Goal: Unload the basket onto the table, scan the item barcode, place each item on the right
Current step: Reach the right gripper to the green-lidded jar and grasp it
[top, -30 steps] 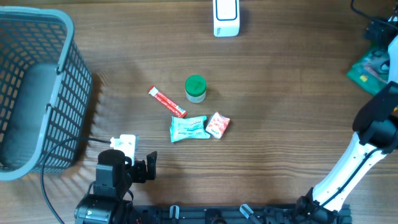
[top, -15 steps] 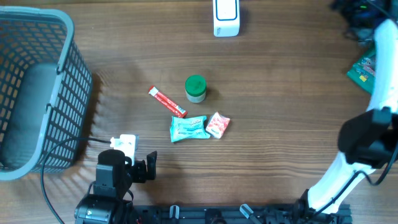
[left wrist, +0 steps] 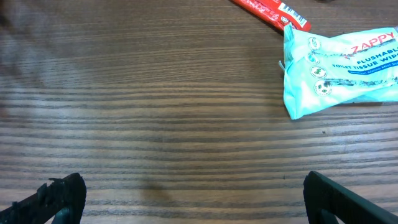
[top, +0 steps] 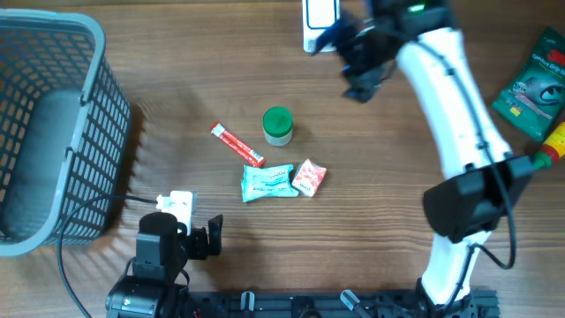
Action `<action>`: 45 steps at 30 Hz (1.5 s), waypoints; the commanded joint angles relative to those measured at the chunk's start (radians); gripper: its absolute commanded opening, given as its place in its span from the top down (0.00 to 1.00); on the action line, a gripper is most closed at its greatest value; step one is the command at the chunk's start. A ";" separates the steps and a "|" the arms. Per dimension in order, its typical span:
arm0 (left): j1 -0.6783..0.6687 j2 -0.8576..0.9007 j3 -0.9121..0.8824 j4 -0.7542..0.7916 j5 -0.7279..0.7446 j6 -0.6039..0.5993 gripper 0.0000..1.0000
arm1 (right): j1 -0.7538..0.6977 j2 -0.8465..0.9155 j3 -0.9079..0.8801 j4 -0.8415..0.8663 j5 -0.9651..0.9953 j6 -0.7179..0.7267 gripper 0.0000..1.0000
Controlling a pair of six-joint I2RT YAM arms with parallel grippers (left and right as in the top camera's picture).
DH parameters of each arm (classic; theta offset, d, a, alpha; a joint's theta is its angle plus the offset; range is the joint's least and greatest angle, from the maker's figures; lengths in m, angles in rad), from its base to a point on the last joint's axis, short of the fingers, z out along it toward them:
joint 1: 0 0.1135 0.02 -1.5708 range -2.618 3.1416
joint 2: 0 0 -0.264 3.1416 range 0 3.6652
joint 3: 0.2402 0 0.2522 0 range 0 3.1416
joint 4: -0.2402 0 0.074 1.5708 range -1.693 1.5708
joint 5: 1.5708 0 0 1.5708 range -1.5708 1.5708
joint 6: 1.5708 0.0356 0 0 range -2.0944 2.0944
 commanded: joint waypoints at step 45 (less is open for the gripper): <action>-0.005 -0.001 -0.001 0.002 -0.010 -0.002 0.00 | 0.218 0.339 -0.003 -0.060 0.342 -1.030 0.32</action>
